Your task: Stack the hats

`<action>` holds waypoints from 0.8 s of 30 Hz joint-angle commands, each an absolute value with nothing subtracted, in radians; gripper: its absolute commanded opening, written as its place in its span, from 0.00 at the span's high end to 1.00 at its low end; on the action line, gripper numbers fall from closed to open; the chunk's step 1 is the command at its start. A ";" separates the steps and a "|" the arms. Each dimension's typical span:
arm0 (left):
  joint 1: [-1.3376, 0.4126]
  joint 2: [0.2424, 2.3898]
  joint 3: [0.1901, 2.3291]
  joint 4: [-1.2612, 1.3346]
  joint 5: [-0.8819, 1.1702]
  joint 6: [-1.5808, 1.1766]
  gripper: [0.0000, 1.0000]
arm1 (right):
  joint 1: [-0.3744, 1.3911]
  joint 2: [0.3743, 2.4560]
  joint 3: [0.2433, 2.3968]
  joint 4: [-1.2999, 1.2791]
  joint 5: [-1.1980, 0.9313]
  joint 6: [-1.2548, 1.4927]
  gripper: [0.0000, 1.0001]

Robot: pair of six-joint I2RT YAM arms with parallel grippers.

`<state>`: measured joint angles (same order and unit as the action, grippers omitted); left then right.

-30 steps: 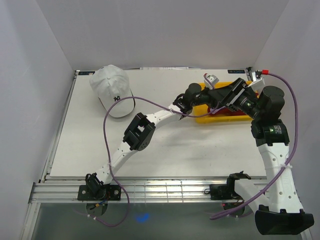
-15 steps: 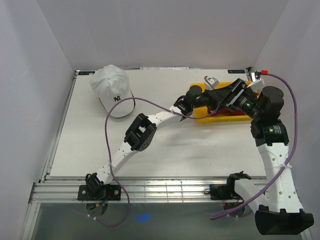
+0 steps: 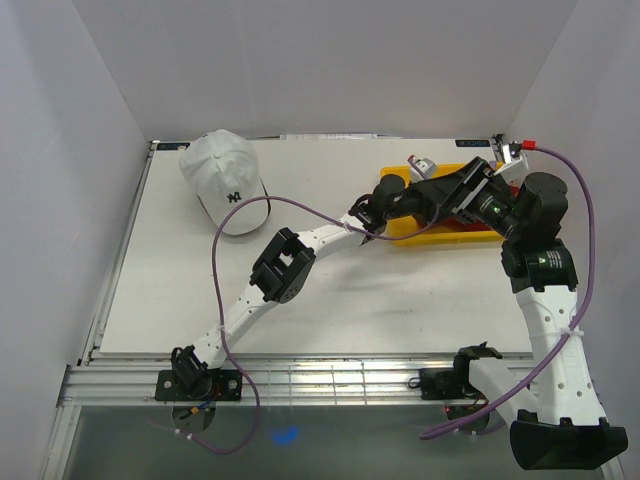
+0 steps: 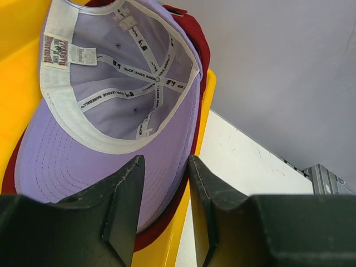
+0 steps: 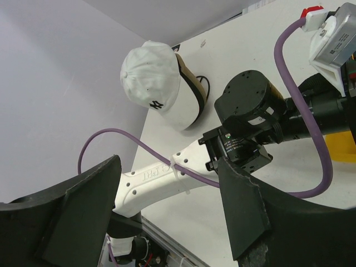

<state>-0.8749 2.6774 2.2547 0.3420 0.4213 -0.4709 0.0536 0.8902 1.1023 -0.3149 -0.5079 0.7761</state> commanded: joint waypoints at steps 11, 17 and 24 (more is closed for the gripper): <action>-0.881 2.646 2.266 0.308 0.311 -0.466 0.77 | 0.057 0.873 1.104 -0.279 -0.522 0.758 0.24; -0.881 2.629 2.278 0.296 0.288 -0.486 0.97 | 0.057 0.870 1.104 -0.282 -0.518 0.755 0.24; -0.867 2.533 2.204 0.276 0.123 -0.607 1.00 | 0.057 0.864 1.123 -0.296 -0.506 0.744 0.24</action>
<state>-0.8818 2.6518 2.2337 0.3309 0.2417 -0.5301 0.0536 0.8852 1.1011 -0.3149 -0.5072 0.7731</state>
